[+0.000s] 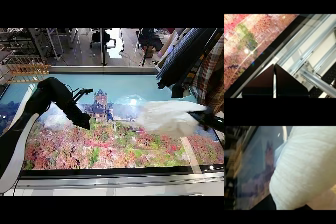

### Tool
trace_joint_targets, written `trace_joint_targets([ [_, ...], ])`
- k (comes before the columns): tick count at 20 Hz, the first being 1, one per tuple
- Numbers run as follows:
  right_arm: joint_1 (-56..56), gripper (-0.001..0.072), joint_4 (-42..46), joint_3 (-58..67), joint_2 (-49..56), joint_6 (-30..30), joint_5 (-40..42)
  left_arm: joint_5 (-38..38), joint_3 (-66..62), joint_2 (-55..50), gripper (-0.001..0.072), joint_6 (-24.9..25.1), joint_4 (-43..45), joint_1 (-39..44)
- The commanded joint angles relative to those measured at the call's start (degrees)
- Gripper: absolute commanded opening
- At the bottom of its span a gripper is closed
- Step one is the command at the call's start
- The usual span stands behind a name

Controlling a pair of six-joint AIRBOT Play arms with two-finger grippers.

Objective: Fold the clothes and pants, and hang the long-sleeved shirts on hangers.

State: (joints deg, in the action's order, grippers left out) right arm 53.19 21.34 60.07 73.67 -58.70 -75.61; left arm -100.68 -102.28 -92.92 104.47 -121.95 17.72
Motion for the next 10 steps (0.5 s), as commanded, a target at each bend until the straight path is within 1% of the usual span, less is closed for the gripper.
trace_joint_targets([
  [1, 21.75, 0.0014, 10.99, -7.02, -7.76, -2.82, 2.05, -2.32, 0.0, 4.72, 0.0018, 0.92, 0.2, 1.03],
  [3, 30.97, 0.0014, 22.84, -9.51, -7.93, -3.93, 2.69, -2.12, 0.0, 4.96, 0.0018, 1.03, 0.2, 1.62],
  [4, 33.38, 0.0014, 28.98, -10.71, -7.63, -8.2, 4.35, -1.79, 0.0, 4.79, 0.0018, 1.03, 0.2, 1.95],
  [5, 33.73, 0.0015, 32.94, -11.67, -7.06, -10.73, 5.07, -1.53, 0.0, 4.57, 0.0018, 1.03, 0.22, 2.16],
  [7, 32.57, 0.0015, 41.68, -11.63, -5.79, -11.32, 5.49, -1.66, 0.0, 4.35, 0.0018, 1.03, 0.22, 2.29],
  [8, 32.17, 0.0017, 46.14, -11.37, -5.62, -12.55, 5.9, -2.23, 0.0, 4.35, 0.0018, 1.03, 0.22, 2.29],
  [9, 32.11, 0.0141, 50.25, -10.93, -5.66, -12.68, 6.19, -2.99, 0.0, 4.35, 0.0018, 1.03, 0.22, 2.29],
  [10, 32.11, 0.0498, 53.13, -10.05, -5.68, -12.63, 6.21, -3.82, 0.0, 4.35, 0.0019, 1.03, 0.26, 2.25],
])
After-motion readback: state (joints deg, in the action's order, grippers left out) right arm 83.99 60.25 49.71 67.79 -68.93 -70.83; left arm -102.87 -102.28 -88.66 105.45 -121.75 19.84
